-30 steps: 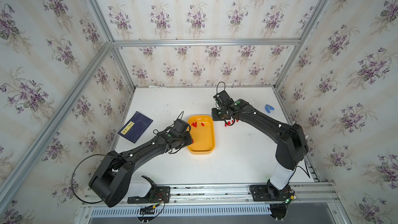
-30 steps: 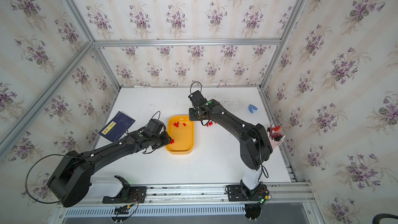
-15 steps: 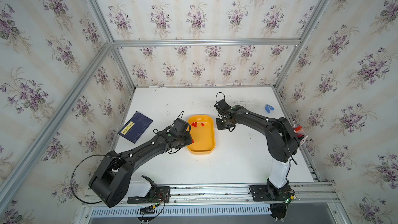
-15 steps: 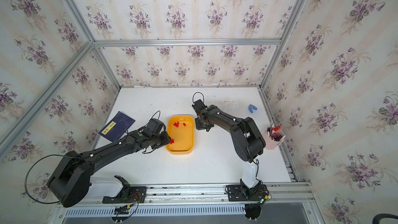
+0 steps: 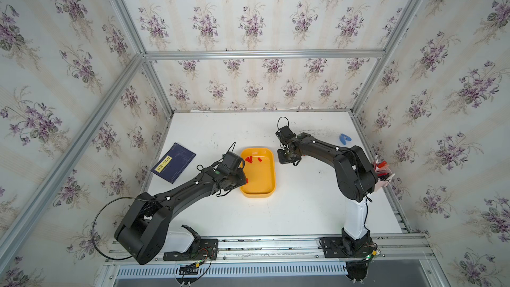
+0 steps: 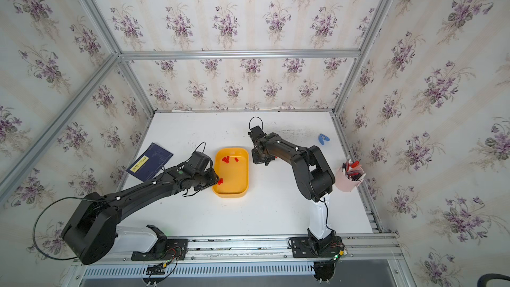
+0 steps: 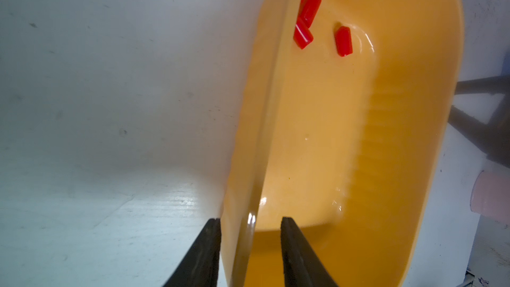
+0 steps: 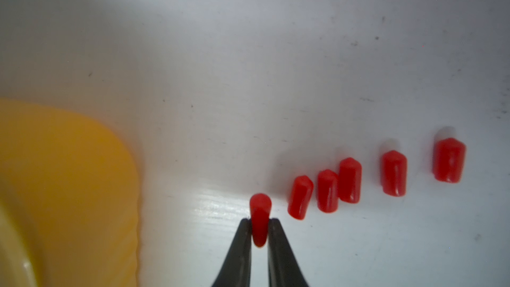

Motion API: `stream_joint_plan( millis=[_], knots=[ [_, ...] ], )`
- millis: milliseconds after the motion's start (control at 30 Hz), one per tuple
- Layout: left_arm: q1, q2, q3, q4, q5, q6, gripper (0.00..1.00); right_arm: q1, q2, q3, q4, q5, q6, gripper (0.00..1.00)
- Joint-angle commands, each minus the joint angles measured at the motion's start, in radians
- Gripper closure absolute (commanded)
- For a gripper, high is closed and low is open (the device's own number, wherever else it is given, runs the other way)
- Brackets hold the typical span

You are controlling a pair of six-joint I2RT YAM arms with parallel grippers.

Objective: Take the screw protection sleeves out of the storage box
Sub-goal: Place the screw protection sleeve at the center of the board.

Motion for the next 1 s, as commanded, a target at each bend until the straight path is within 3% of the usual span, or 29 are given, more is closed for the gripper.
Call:
stream_joint_plan(
  millis=[0, 533, 967],
  knots=[
    [0.001, 0.004, 0.008, -0.002, -0.008, 0.009, 0.58, 0.000, 0.007, 0.006, -0.002, 0.011, -0.016, 0.84],
    [0.001, 0.005, 0.009, -0.002, -0.004, 0.010, 0.58, -0.004, 0.019, -0.009, 0.001, 0.007, -0.013, 0.82],
    [0.001, -0.015, 0.023, -0.026, -0.020, 0.017, 0.57, -0.005, 0.009, -0.011, 0.006, 0.014, -0.012, 0.72]
  ],
)
